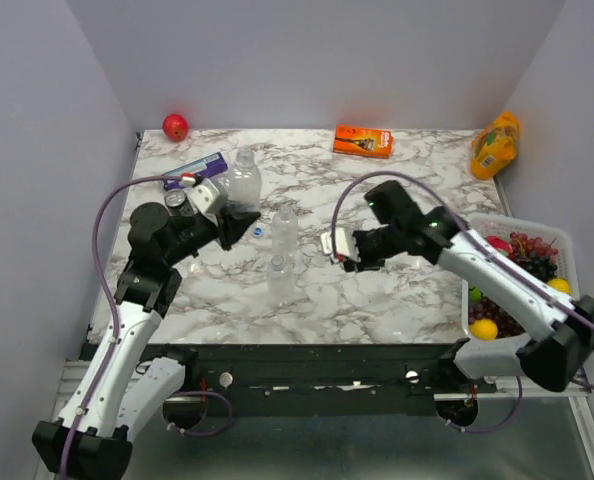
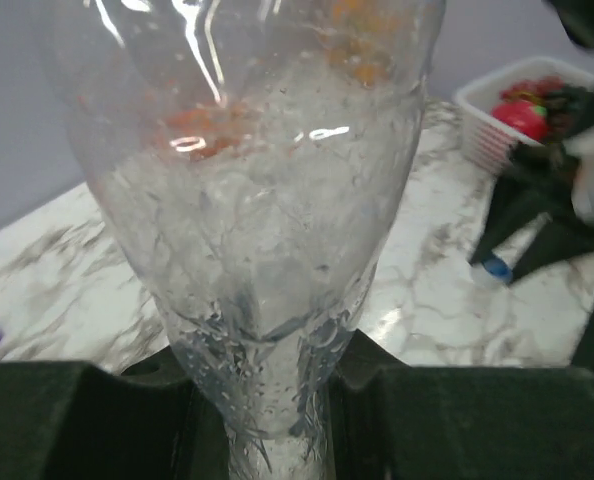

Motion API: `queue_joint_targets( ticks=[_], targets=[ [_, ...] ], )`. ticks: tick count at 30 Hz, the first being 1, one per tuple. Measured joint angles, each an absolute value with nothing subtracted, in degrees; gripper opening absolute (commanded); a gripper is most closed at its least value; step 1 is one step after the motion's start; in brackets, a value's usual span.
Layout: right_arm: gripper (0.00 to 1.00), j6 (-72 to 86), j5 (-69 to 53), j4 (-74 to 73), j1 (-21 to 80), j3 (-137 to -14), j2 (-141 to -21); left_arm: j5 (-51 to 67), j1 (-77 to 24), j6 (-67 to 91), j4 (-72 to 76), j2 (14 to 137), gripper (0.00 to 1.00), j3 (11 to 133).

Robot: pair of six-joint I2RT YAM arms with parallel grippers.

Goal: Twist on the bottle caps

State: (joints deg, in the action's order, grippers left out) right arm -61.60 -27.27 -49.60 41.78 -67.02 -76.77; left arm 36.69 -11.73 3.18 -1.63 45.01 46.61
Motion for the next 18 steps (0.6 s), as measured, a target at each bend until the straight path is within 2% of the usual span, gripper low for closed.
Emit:
queue_joint_targets(
  ticks=[4, 10, 14, 18],
  targets=[
    [0.24, -52.18, -28.08, -54.94, 40.29, -83.50, -70.17, 39.79, -24.23, -0.51, 1.19, 45.52, 0.07, 47.05],
    [0.25, -40.42, -28.73, -61.98, 40.42, -104.55, -71.33, 39.51, -41.32, -3.66, 4.91, 51.16, 0.07, 46.89],
    [0.25, -37.74, -29.04, -66.43, 40.42, -113.95, -74.08, 37.78, -46.92, -4.14, 6.81, 53.21, 0.05, 43.66],
    [0.25, -40.12, -32.64, -71.68, 40.47, -123.66, -77.84, 36.64, -48.47, -5.54, 7.14, 52.75, 0.04, 40.21]
  ],
)
